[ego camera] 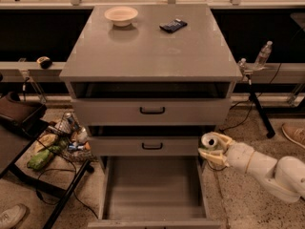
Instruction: Place green can into bottom drawer
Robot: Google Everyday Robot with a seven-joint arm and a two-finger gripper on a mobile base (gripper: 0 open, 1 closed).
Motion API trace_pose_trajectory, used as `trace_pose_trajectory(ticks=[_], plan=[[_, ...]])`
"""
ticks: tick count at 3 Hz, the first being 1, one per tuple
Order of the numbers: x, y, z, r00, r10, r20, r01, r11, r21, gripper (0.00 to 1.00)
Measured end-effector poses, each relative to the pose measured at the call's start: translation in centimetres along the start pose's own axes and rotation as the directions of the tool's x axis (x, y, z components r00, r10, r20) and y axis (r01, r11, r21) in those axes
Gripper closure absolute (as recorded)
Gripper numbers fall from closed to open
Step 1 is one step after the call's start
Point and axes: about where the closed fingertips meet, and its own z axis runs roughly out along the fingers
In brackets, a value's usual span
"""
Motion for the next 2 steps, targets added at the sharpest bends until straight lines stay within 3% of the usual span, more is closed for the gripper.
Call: trace_pose_trajectory(ticks=[2], plan=[[10.7, 11.9, 6.5, 0.992, 0.107, 0.062, -0.103, 0.9929, -0.06, 1.0]])
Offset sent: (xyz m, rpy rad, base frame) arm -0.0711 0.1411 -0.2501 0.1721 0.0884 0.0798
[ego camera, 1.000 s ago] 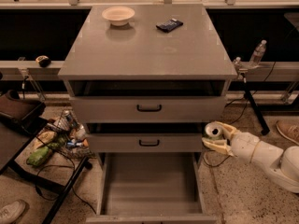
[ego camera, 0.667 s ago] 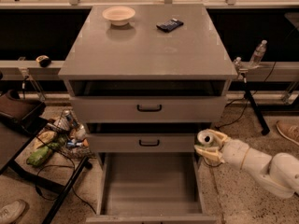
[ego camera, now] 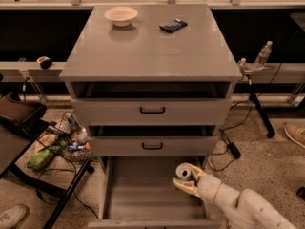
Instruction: Place green can into bottom drawer
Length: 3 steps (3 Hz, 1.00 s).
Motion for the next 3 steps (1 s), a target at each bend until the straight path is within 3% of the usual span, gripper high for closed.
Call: trace_pose_trajectory(ticks=[1, 2, 3], plan=[[6.2, 4.2, 3.6, 0.999, 0.035, -0.006, -0.035, 0.9976, -0.059, 1.0], [13.3, 8.1, 8.3, 0.996, 0.086, -0.035, -0.089, 0.9876, -0.129, 1.0], [17.3, 10.0, 11.8, 0.992, 0.111, -0.058, -0.12, 0.9759, -0.182, 1.0]])
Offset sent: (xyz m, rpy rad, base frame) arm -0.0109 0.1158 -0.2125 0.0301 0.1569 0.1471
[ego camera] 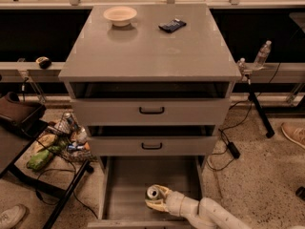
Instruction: Place green can into bottom drawer
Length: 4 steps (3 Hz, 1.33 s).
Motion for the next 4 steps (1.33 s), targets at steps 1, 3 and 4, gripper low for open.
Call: trace_pose_trajectory(ticks=[1, 3, 4], plan=[[2.3, 0.0, 3.6, 1.0, -0.003, -0.02, 0.002, 0.9979, -0.064, 1.0], [3.7, -0.5, 9.6, 0.998, -0.06, -0.035, 0.053, 0.9808, -0.188, 1.0], [3.8, 0.0, 11.1, 0.995, -0.088, -0.042, 0.078, 0.9751, -0.208, 1.0]])
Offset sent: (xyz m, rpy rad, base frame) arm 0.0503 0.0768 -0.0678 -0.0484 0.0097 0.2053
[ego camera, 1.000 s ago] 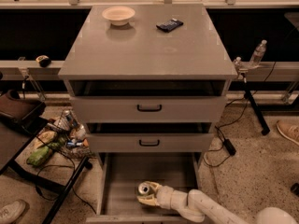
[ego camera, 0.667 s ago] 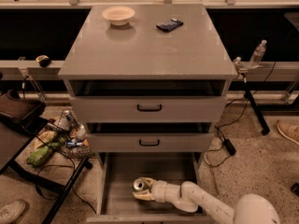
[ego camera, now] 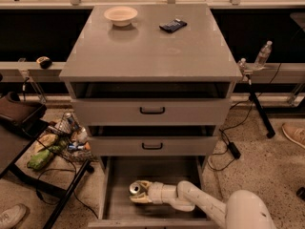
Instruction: Place green can into bottom drawer
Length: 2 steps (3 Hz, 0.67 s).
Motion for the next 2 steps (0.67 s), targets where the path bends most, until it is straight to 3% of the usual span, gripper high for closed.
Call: trace_pose_trajectory(ticks=[2], plan=[[0.0, 0.01, 0.03, 1.0, 0.0, 0.0, 0.0, 1.0, 0.0, 0.5]])
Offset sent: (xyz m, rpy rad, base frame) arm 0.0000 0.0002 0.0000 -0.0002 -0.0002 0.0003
